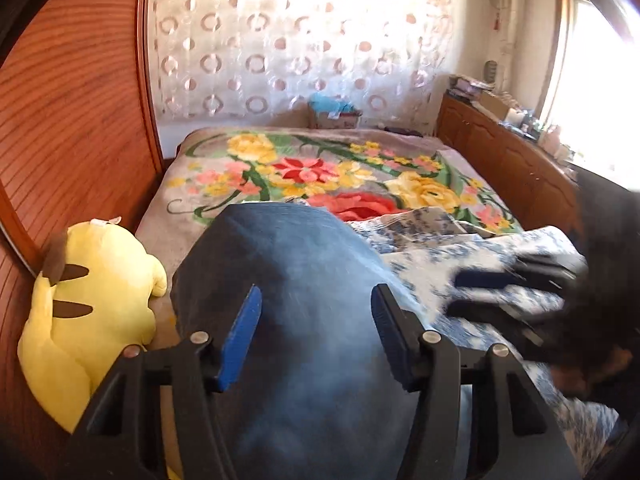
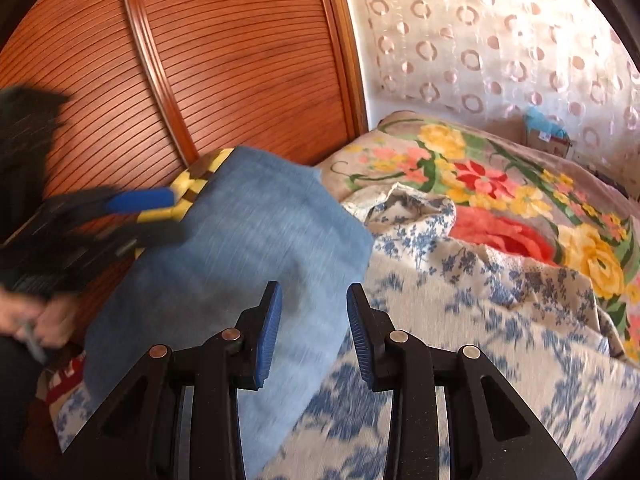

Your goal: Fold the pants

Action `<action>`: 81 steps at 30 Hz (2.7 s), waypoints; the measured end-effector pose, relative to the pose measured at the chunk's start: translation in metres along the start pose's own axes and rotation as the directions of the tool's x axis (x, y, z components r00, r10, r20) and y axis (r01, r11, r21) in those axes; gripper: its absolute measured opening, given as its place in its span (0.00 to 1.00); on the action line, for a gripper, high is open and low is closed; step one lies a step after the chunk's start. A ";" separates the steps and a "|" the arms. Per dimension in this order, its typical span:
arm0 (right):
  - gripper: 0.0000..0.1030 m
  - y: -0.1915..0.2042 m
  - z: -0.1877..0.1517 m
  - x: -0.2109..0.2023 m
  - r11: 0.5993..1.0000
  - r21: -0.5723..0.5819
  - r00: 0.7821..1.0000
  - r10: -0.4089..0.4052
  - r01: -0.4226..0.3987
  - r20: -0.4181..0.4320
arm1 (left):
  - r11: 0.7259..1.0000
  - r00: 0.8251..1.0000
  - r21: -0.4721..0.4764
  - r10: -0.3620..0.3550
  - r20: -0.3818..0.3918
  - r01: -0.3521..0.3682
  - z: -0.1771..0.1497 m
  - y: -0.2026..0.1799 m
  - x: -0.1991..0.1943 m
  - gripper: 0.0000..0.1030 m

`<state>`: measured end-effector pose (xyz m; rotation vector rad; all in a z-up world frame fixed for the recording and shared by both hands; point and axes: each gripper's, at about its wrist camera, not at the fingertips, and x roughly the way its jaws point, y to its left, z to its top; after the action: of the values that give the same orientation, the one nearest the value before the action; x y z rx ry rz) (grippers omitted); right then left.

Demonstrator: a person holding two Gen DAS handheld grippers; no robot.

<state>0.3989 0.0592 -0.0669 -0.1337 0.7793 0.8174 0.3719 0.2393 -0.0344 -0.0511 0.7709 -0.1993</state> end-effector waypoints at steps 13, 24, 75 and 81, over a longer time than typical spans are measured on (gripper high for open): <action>0.32 0.028 -0.033 0.000 0.999 -0.010 0.998 0.031 -0.031 -0.045 | 0.999 1.000 -0.030 0.012 -0.002 -0.012 -0.016 0.009 0.038 0.54; 0.32 0.043 -0.044 -0.017 1.000 -0.011 1.000 -0.010 0.009 -0.020 | 0.999 0.999 -0.036 0.033 0.020 -0.032 -0.014 0.001 0.005 0.59; 0.67 0.046 -0.146 -0.327 0.916 0.190 0.850 -0.399 0.353 0.344 | 0.990 0.940 0.121 0.029 0.341 -0.075 -0.079 -0.248 -0.233 0.95; 0.69 0.045 -0.163 -0.349 0.898 0.215 0.828 -0.437 0.383 0.350 | 0.991 0.940 0.119 0.011 0.340 -0.055 -0.091 -0.265 -0.240 0.95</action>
<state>0.1248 -0.1848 0.0584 -0.0111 0.3984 0.3550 0.0985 0.0296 0.0966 0.0477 0.4134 -0.2008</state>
